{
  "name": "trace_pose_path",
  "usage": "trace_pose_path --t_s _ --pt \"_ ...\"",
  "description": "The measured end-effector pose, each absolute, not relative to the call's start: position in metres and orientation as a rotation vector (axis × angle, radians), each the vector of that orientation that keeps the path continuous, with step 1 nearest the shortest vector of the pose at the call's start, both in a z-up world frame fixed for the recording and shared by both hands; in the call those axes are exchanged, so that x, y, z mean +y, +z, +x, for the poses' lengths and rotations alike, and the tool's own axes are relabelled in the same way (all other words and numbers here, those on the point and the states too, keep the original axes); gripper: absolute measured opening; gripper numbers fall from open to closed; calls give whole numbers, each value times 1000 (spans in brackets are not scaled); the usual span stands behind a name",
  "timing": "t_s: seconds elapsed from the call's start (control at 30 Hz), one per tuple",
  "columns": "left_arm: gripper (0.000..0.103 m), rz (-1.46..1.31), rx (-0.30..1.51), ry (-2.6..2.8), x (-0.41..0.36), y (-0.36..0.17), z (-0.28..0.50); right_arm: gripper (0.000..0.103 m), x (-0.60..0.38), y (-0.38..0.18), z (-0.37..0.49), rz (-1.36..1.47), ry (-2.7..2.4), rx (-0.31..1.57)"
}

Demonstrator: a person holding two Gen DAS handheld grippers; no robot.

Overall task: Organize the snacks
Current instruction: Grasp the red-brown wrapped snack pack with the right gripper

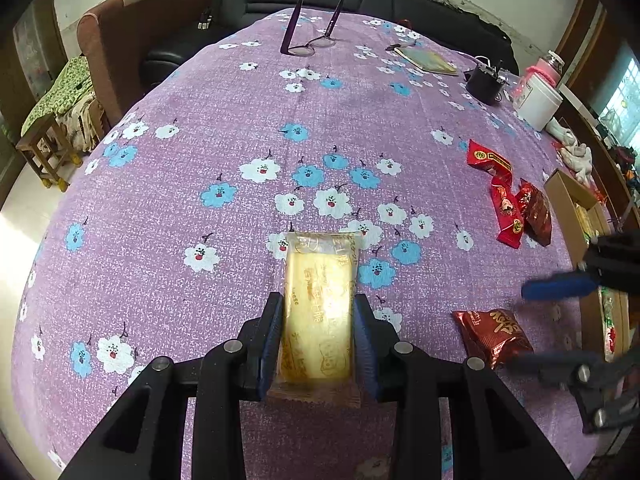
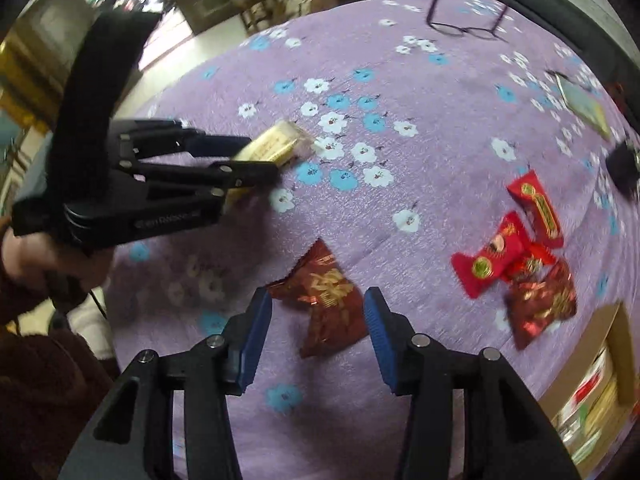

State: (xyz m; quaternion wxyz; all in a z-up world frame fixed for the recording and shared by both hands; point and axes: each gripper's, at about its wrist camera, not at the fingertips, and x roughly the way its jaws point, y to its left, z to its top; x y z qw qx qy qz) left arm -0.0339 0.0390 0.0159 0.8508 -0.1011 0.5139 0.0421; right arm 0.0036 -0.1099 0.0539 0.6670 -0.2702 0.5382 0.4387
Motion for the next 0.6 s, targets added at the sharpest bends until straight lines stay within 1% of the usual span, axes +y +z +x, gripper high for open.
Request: trace_pose_path --t_s 0.07,0.13,0.17,0.2,0.23,0.3,0.6 --pt "37 -201 1082 90 38 16 -32 47 -109 45 9 -615 1010 1236" --pt "42 -194 1083 82 37 15 -30 47 -107 35 12 -606 1011 1266" --pt "42 -191 1080 77 36 15 -29 43 -107 30 11 -599 1004 1282" --pt "42 -186 1072 76 36 15 -28 32 -108 25 8 -594 996 1296" --pt "41 -178 1057 72 36 14 -28 32 -109 24 6 -588 970 1279" --pt "35 -177 1037 81 38 14 -31 29 -114 27 2 -545 915 1259" --pt "35 -284 1019 50 40 17 -42 28 -169 45 -9 -94 644 1262"
